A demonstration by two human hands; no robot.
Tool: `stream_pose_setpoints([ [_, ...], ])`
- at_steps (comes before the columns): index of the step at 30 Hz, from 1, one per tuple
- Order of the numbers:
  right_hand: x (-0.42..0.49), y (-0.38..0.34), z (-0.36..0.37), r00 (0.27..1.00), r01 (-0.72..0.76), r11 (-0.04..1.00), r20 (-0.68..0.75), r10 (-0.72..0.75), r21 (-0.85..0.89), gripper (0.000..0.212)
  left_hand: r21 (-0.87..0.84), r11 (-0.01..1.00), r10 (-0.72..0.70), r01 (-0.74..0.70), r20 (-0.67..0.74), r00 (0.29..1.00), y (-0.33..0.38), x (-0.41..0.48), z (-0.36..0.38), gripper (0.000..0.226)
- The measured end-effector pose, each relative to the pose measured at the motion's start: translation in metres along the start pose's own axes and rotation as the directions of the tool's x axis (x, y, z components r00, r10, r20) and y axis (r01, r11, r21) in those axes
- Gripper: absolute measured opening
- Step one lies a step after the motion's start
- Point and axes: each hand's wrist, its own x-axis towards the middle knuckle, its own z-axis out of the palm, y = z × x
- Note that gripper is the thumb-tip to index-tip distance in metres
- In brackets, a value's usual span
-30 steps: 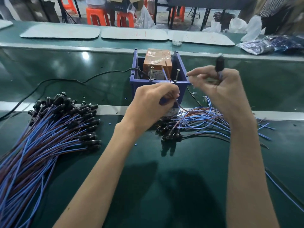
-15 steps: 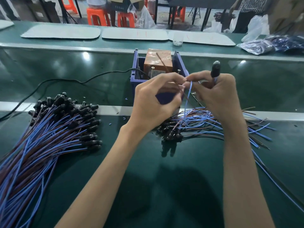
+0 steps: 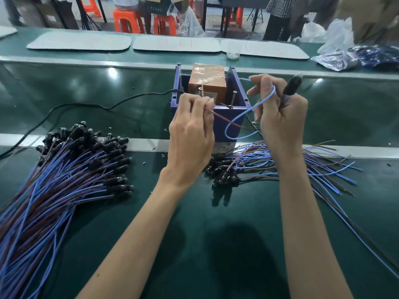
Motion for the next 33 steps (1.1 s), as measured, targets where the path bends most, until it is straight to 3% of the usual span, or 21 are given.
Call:
stream_pose_setpoints([
  [5, 0.002, 0.007, 0.001, 0.999, 0.013, 0.994, -0.037, -0.017, -0.106, 0.030, 0.033, 0.999, -0.004, 0.005, -0.035, 0.999, -0.011, 0.007, -0.003, 0.027],
  [20, 0.000, 0.014, 0.006, 0.990, -0.124, 0.966, -0.099, 0.104, -0.225, 0.013, 0.109, 0.994, -0.017, 0.014, 0.025, 1.000, -0.020, 0.013, -0.012, 0.024],
  [33, -0.003, 0.015, 0.013, 0.981, -0.183, 0.953, -0.100, 0.163, -0.240, 0.016, 0.138, 0.989, -0.059, 0.060, -0.009, 0.998, -0.024, 0.015, -0.018, 0.027],
])
